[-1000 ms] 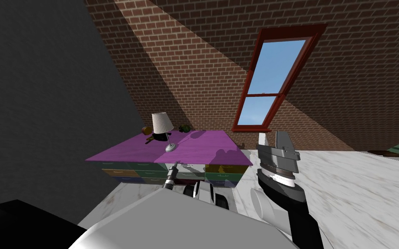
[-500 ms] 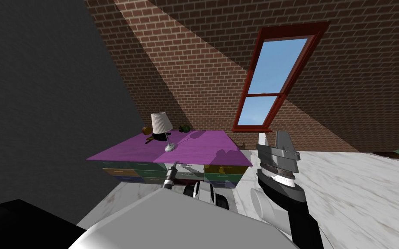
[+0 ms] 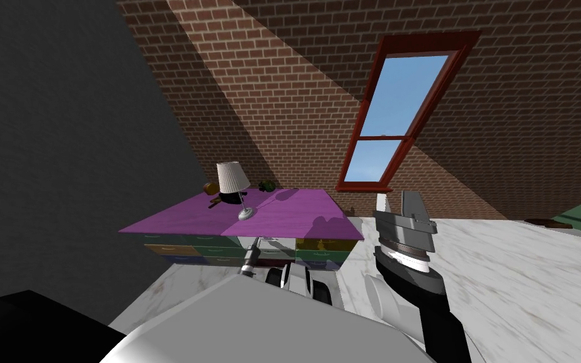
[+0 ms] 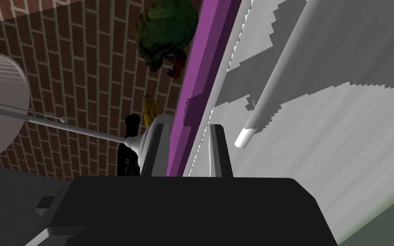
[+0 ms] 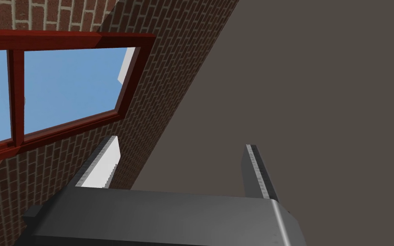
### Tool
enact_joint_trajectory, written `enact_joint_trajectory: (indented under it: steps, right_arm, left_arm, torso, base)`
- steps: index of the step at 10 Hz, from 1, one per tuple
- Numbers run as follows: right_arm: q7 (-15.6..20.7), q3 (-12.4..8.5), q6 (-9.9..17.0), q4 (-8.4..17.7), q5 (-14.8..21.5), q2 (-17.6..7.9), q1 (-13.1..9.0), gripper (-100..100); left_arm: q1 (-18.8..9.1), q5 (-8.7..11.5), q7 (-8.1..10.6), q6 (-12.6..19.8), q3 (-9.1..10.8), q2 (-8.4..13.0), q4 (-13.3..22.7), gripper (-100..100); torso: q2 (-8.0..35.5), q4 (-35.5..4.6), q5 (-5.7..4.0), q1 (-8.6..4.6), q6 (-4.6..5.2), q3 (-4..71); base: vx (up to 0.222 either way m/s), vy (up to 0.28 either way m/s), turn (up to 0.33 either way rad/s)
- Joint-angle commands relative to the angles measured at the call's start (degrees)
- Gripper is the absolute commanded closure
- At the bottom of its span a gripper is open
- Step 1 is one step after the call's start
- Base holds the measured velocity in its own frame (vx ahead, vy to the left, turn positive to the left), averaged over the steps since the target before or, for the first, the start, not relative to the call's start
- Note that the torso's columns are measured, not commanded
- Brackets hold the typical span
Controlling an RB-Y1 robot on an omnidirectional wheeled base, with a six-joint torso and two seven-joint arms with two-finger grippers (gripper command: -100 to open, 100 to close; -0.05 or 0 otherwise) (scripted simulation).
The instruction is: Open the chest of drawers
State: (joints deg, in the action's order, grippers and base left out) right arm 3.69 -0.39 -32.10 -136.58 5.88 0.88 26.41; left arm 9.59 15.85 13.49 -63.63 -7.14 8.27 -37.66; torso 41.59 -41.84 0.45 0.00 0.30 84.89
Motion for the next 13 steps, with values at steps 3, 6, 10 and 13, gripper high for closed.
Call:
enact_joint_trajectory:
  steps: [3, 6, 10, 13]
  right_arm:
    - [0.0, 0.0, 0.0, 0.0, 0.0, 0.0, 0.0, 0]
    - [0.0, 0.0, 0.0, 0.0, 0.0, 0.0, 0.0, 0]
    - [0.0, -0.01, 0.0, 0.0, 0.0, 0.0, 0.0, 0]
    - [0.0, 0.0, 0.0, 0.01, 0.0, 0.0, -0.02, 0]
  left_arm:
    - [-1.36, 0.01, 0.89, -0.89, -0.47, 0.24, 5.66, -100]
    - [-2.91, 0.09, 1.3, 0.58, 0.04, 0.97, 5.7, -100]
    - [-2.15, 0.1, 0.84, -1.69, -0.21, 0.54, 5.38, 100]
    - [-2.33, -0.06, 1.35, 0.35, -0.15, 1.34, 4.31, 100]
  torso:
    - [0.75, -0.46, -0.46, -0.08, -0.29, -0.36]
    - [0.66, -0.44, -0.43, 0.07, -0.3, -0.3]
    - [0.78, -0.04, -0.04, 0.14, -0.46, -0.37]
    - [1.2, -0.33, -0.31, -0.05, -0.49, -0.58]
  base:
    - [0.026, -0.049, 0.025]
    - [0.028, -0.012, -0.001]
    - [-0.008, 0.014, -0.006]
    - [-0.129, -0.049, 0.016]
